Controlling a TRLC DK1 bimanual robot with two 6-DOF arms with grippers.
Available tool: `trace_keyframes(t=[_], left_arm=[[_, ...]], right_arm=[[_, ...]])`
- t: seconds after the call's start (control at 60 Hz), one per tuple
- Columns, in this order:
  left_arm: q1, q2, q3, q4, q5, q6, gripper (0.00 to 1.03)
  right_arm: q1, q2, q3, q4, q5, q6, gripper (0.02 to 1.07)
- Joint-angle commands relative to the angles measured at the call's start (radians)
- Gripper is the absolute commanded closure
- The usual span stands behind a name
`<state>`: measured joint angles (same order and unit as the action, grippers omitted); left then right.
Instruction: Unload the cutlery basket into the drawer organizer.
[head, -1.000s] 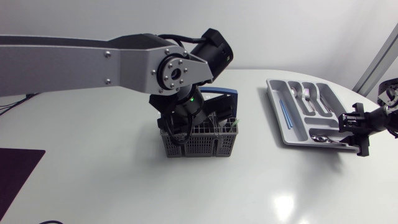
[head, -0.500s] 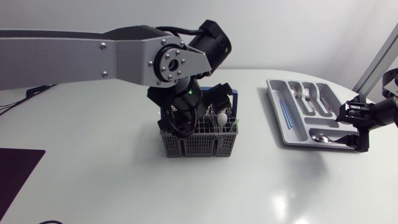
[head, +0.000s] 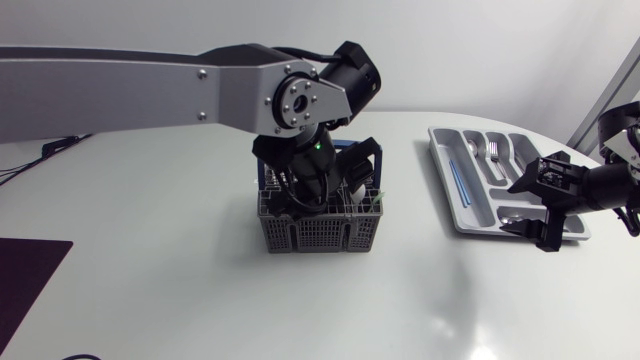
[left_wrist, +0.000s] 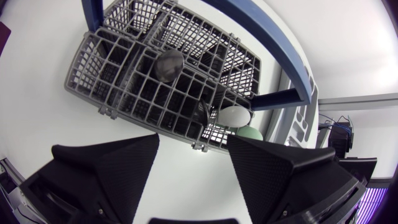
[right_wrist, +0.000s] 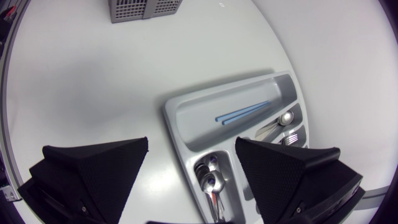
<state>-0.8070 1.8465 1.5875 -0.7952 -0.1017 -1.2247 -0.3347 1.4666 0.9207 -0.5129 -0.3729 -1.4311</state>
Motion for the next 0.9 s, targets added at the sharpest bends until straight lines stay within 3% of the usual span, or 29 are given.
trace_keyframes(t=[0.0, 0.3, 0.417, 0.6, 0.717, 0.883], left_arm=[[0.011, 0.022, 0.04, -0.015, 0.007, -0.05, 0.4], [0.023, 0.053, 0.063, -0.022, 0.007, -0.071, 0.46], [0.037, 0.069, 0.081, -0.024, 0.007, -0.078, 0.62], [0.046, 0.092, 0.108, -0.024, 0.007, -0.079, 0.63], [0.048, 0.102, 0.117, -0.024, 0.007, -0.079, 0.77], [0.046, 0.108, 0.126, -0.025, 0.007, -0.076, 0.78]], right_arm=[[0.029, -0.043, -0.052, 0.02, -0.015, 0.07, 0.06], [0.183, -0.15, -0.18, 0.074, -0.029, 0.218, 0.06], [0.24, -0.18, -0.2, 0.083, -0.026, 0.27, 0.06], [0.313, -0.204, -0.215, 0.088, -0.015, 0.34, 0.06], [0.362, -0.219, -0.241, 0.113, 0.002, 0.38, 0.07], [0.39, -0.224, -0.258, 0.129, 0.008, 0.4, 0.07]])
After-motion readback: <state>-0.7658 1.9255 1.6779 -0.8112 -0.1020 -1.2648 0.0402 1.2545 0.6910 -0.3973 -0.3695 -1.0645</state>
